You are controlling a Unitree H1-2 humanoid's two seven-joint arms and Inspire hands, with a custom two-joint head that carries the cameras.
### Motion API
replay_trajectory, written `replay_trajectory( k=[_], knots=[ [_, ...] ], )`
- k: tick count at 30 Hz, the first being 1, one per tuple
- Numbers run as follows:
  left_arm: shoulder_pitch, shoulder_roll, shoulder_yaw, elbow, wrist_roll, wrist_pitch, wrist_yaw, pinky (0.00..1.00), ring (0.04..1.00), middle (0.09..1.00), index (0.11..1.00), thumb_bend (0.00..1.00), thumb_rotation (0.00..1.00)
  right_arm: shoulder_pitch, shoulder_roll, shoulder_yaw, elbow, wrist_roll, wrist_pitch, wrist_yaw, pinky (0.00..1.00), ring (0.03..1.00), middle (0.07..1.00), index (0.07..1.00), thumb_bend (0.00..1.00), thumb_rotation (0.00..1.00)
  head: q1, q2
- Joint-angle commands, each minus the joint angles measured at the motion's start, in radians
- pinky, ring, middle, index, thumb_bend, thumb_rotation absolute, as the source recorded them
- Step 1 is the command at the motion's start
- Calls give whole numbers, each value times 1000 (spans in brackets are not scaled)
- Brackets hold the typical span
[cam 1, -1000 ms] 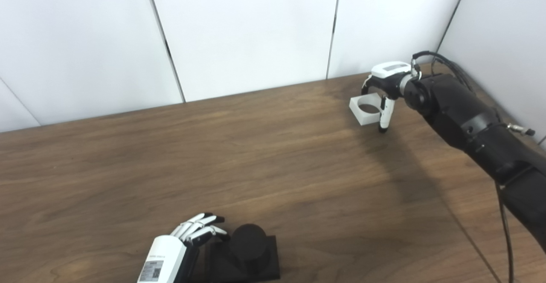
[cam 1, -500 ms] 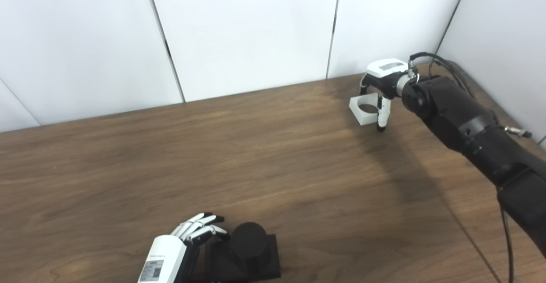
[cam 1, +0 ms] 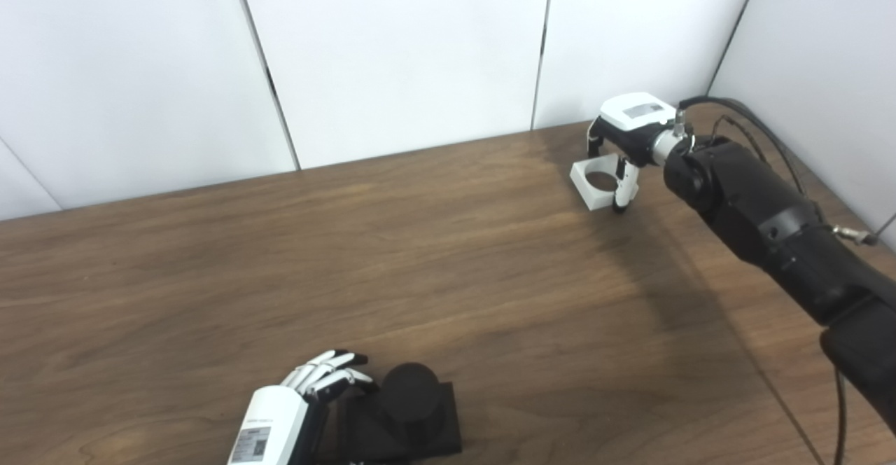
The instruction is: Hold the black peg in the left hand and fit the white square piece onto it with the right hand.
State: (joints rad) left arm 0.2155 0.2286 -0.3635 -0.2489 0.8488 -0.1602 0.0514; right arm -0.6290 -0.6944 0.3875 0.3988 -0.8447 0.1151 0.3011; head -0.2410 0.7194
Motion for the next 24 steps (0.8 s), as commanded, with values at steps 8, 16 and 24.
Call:
replay_trajectory(
  k=[8, 16, 24],
  knots=[
    [3, -42, -43, -8, 55, 71, -80, 777, 849, 793, 488, 516, 45, 23, -40, -77, -423, 33, 25, 155, 862, 895, 760, 484, 523, 129, 88, 29],
    [-11, -58, -57, -3, 68, 92, -89, 786, 852, 797, 488, 516, 45, 40, -19, -96, -738, 87, 30, 343, 821, 889, 748, 484, 523, 129, 114, 45],
    [-17, -64, -64, -19, 84, 126, -117, 804, 863, 804, 489, 515, 47, 38, 50, -77, -977, 132, 84, 535, 815, 857, 727, 482, 524, 132, 127, 60]
  ],
)
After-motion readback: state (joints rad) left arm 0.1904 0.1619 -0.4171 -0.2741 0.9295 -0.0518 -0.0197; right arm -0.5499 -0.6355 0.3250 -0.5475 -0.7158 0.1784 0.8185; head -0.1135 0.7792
